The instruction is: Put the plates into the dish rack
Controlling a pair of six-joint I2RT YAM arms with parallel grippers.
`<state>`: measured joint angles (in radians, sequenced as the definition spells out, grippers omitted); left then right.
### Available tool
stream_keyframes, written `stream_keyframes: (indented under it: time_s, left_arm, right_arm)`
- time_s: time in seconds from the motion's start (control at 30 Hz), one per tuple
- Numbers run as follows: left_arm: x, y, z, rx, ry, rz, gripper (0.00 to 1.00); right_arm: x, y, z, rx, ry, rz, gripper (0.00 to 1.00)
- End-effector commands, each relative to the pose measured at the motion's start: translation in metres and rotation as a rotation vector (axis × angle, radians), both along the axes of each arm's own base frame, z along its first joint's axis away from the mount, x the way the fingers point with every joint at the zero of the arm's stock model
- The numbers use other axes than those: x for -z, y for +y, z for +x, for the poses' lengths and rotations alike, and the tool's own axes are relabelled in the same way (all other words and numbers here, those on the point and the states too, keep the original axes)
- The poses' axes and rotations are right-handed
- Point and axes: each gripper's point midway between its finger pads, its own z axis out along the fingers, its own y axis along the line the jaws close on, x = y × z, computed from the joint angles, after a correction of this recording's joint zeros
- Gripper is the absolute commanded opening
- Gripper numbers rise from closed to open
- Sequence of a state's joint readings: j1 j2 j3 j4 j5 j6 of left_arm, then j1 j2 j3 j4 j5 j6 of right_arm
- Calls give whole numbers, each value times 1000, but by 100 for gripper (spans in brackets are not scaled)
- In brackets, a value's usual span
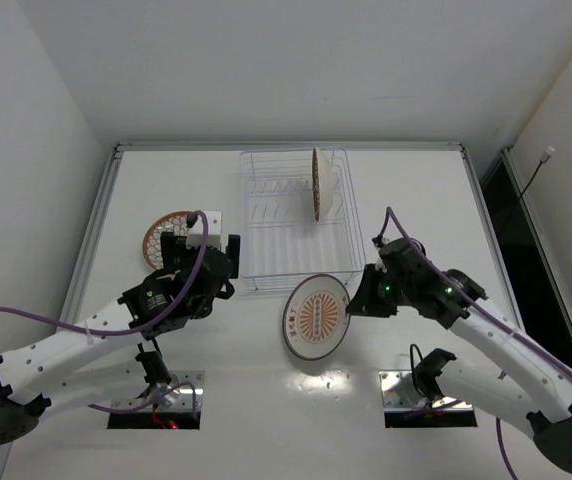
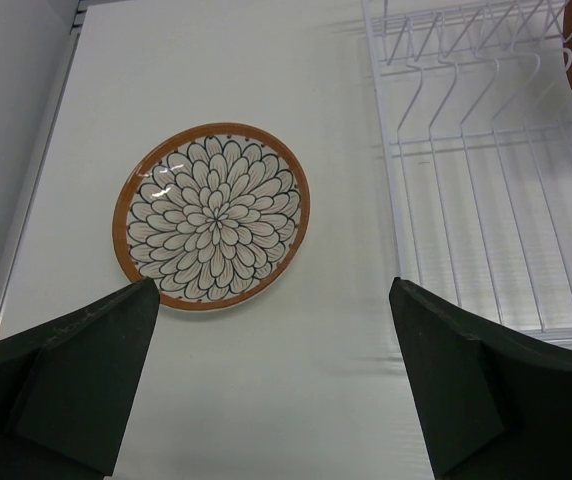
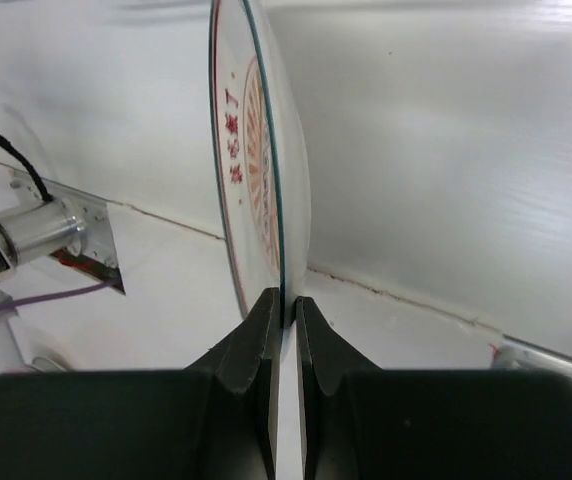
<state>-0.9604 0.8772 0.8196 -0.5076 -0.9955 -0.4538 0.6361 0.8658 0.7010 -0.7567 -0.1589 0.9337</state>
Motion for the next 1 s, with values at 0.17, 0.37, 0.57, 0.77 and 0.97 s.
stream_keyframes:
  time_s: [0.17,0.37,0.57,0.77,0.97]
  left_arm:
    - [-3,4,3,-39,-26,-18,100]
    - [-3,4,3,-39,-26,-18,100]
    - [-3,4,3,-39,-26,-18,100]
    - [-3,3,3,-31,-22,-21,100]
    - [-2,2,3,-23,-18,-24,100]
  right_arm:
    - [-111,-12,31,-85,-299,-125,0]
    - [-186,-24,78,-3,-491,-258,0]
    - [-232,-22,148,119,-615,-429,0]
    - [-259,-2,214,171,-695,-571,0]
    - [-239,16,263,166,-699,-697,0]
